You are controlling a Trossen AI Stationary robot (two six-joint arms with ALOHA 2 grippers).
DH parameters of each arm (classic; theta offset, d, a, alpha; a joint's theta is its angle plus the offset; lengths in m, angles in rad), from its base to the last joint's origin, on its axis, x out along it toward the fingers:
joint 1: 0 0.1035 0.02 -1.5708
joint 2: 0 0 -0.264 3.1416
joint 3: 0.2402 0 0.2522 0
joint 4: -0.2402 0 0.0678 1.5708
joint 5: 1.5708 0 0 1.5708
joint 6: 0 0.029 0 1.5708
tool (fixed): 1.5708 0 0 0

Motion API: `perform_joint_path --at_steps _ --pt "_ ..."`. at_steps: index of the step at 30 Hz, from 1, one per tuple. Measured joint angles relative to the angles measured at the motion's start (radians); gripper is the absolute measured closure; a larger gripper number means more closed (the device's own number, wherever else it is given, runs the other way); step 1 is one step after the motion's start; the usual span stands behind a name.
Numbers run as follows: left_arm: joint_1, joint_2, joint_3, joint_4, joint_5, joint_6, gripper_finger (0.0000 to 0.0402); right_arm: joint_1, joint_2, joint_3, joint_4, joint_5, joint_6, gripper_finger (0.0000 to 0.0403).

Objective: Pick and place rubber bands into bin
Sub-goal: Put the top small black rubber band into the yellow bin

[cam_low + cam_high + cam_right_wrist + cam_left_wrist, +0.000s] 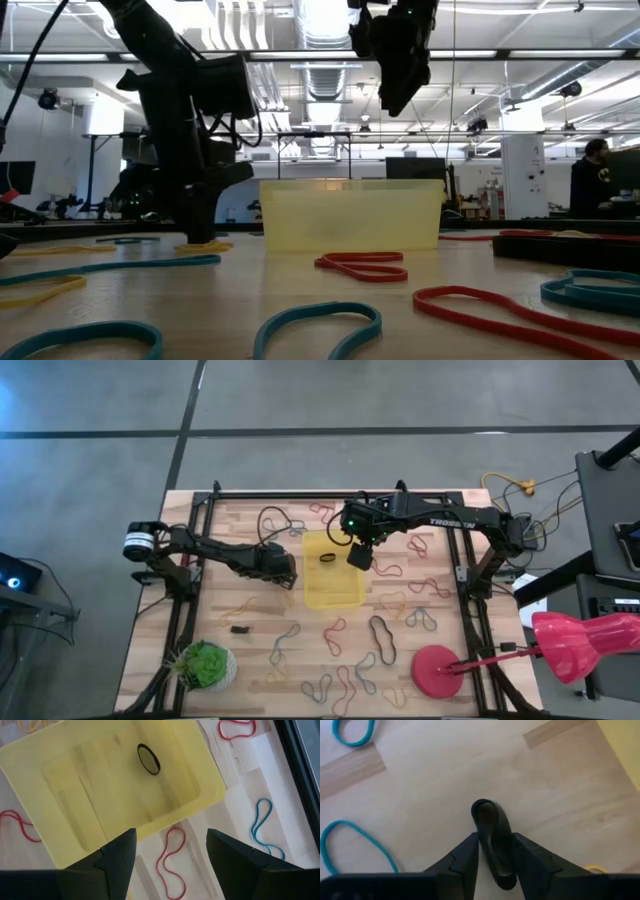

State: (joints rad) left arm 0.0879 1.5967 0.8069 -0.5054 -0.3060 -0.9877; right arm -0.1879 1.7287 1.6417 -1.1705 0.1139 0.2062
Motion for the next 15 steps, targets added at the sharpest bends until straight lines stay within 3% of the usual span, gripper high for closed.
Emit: perform_joint_path --at_steps 9,15 --pt "0.005 0.0 -0.007 0.079 0.003 0.086 0.0392 0.0 0.0 0.0 -0.003 0.001 0.003 0.0177" --pt "0.005 -0.015 -0.005 0.078 0.004 0.091 0.0399 0.0 0.0 0.0 -0.025 0.0 0.003 0.0177"
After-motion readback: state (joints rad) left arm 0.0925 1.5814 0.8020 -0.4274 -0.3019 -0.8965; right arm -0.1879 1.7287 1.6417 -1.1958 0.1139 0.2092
